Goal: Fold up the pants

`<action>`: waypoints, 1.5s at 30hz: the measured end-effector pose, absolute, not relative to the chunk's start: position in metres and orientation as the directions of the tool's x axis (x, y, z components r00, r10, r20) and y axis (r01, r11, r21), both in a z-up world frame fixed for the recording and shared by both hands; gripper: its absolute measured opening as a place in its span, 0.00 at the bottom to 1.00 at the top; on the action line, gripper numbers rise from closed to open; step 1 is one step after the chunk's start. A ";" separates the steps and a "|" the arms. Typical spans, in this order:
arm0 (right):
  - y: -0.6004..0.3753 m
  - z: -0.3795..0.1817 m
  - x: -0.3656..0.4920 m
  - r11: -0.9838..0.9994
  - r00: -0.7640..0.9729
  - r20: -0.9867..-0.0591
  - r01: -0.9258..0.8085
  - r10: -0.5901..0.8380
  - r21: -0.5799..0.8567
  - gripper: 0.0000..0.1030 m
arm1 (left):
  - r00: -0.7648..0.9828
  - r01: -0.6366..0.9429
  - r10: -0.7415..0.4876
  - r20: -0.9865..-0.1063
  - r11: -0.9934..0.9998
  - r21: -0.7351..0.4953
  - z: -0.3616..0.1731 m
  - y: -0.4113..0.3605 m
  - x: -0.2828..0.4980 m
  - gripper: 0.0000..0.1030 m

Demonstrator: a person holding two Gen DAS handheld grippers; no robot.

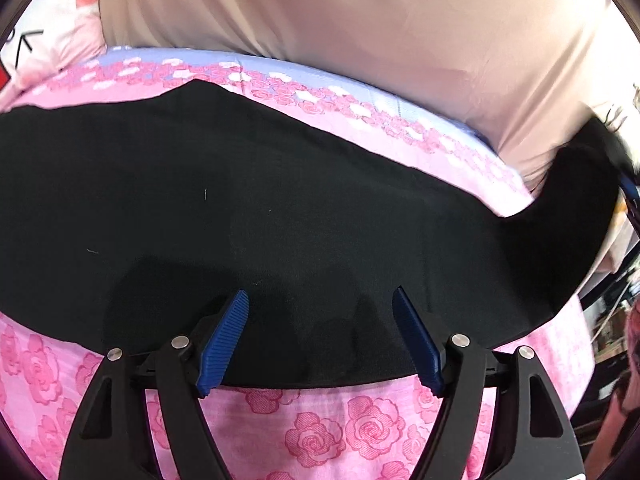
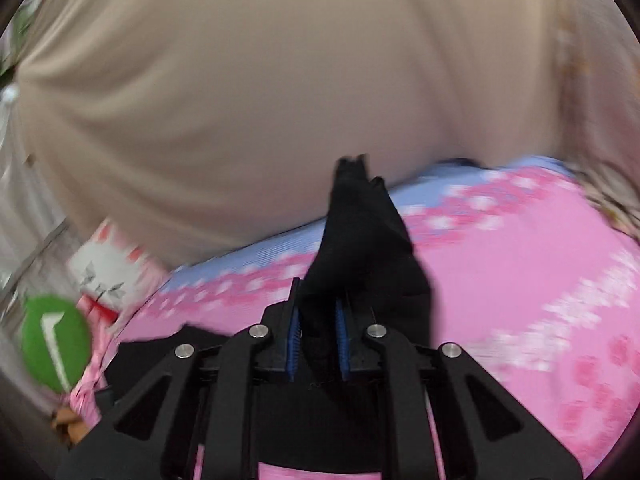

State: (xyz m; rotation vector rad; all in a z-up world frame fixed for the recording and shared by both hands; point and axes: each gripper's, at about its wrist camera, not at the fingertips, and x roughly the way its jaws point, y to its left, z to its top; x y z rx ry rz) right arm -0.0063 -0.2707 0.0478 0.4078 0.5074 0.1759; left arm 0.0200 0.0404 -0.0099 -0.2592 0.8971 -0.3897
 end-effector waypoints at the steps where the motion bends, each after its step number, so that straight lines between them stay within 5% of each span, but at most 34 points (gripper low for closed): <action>1: -0.241 0.043 0.007 0.905 0.829 -0.463 -0.112 0.313 0.411 0.15 | 0.565 0.222 -0.458 -0.687 0.885 -0.408 -0.009 0.046 0.018 0.70; 5: -0.131 -0.029 0.047 0.909 0.618 -0.669 -0.230 0.413 0.348 0.20 | 0.604 0.215 -0.547 -0.580 0.813 -0.542 -0.005 0.085 0.005 0.70; 8: -0.141 -0.034 0.019 0.951 0.680 -0.669 -0.162 0.300 0.262 0.25 | 0.590 0.195 -0.586 -0.556 0.771 -0.606 -0.013 0.114 -0.001 0.70; 10: -0.173 -0.023 -0.005 0.963 0.745 -0.628 -0.075 0.228 0.260 0.64 | 0.589 0.195 -0.609 -0.531 0.745 -0.638 -0.014 0.125 -0.003 0.70; 11: -0.199 -0.017 -0.026 0.969 0.783 -0.603 -0.001 0.156 0.248 0.69 | 0.592 0.191 -0.604 -0.534 0.748 -0.635 -0.013 0.124 -0.002 0.70; 18: -0.297 -0.029 -0.111 0.914 0.798 -0.603 0.235 0.014 0.332 0.70 | 0.432 0.293 -0.697 -0.572 0.708 -0.643 0.015 0.038 0.053 0.70; 24: -0.328 -0.048 -0.129 0.888 0.789 -0.614 0.264 0.025 0.375 0.70 | 0.223 0.132 -0.767 -0.602 0.636 -0.761 -0.025 -0.036 0.116 0.70; 26: -0.332 -0.054 -0.131 0.881 0.790 -0.611 0.253 0.050 0.399 0.74 | 0.278 0.123 -0.765 -0.580 0.628 -0.769 -0.024 -0.045 0.119 0.68; 27: -0.332 -0.057 -0.130 0.880 0.789 -0.611 0.247 0.060 0.406 0.75 | 0.272 0.150 -0.791 -0.548 0.598 -0.788 -0.022 -0.052 0.123 0.55; 28: -0.333 -0.060 -0.128 0.877 0.787 -0.613 0.244 0.071 0.414 0.75 | 0.260 0.159 -0.798 -0.543 0.590 -0.791 -0.021 -0.057 0.126 0.06; 29: -0.331 -0.063 -0.128 0.877 0.786 -0.614 0.238 0.079 0.418 0.75 | 0.263 0.159 -0.791 -0.552 0.600 -0.784 -0.017 -0.060 0.128 0.04; 36: -0.318 -0.069 -0.119 0.884 0.784 -0.604 0.170 0.146 0.435 0.75 | 0.447 0.221 -0.761 -0.470 0.603 -0.767 0.032 0.024 0.090 0.03; 40: -0.284 -0.072 -0.098 0.904 0.752 -0.625 0.098 0.208 0.417 0.75 | 0.455 0.140 -0.685 -0.569 0.686 -0.714 -0.001 0.058 0.078 0.03; 45: -0.264 -0.066 -0.076 0.902 0.735 -0.631 0.061 0.249 0.427 0.79 | 0.420 0.065 -0.730 -0.539 0.617 -0.785 -0.044 0.076 0.075 0.04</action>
